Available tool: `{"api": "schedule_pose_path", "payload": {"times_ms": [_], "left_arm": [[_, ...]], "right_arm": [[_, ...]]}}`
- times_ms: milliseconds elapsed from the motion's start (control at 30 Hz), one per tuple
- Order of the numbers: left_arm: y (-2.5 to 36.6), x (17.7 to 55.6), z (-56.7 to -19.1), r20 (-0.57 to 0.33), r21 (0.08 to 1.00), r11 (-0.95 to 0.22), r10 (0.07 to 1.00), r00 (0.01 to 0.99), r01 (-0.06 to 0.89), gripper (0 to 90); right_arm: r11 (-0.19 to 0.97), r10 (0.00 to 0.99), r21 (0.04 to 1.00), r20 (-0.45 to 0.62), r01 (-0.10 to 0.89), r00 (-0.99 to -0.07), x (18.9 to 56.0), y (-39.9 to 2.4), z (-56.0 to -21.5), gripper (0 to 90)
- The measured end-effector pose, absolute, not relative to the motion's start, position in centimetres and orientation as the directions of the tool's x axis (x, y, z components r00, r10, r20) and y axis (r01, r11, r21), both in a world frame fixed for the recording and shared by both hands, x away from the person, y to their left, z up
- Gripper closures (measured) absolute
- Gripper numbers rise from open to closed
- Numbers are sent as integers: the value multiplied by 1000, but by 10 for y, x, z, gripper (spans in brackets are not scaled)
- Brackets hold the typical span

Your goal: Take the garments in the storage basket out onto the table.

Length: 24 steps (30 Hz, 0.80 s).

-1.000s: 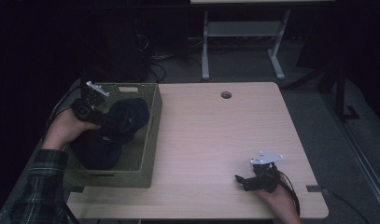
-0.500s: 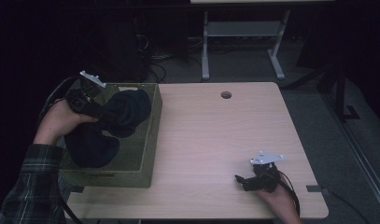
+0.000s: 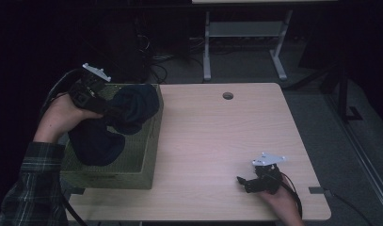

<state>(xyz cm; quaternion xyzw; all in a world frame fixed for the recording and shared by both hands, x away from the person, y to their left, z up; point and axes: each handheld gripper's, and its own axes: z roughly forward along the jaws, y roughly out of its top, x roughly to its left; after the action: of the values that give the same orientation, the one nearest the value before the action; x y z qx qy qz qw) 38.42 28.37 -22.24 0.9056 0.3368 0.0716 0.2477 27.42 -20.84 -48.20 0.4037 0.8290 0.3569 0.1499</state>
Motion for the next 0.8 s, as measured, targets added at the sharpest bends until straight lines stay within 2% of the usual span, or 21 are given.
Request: {"api": "schedule_pose_path", "payload": {"times_ms": [800], "left_arm": [[217, 388, -207, -54, 532, -691, 549, 834, 489, 670]], "right_arm": [[420, 776, 713, 39, 562, -629, 274, -208, -482, 68]]}}
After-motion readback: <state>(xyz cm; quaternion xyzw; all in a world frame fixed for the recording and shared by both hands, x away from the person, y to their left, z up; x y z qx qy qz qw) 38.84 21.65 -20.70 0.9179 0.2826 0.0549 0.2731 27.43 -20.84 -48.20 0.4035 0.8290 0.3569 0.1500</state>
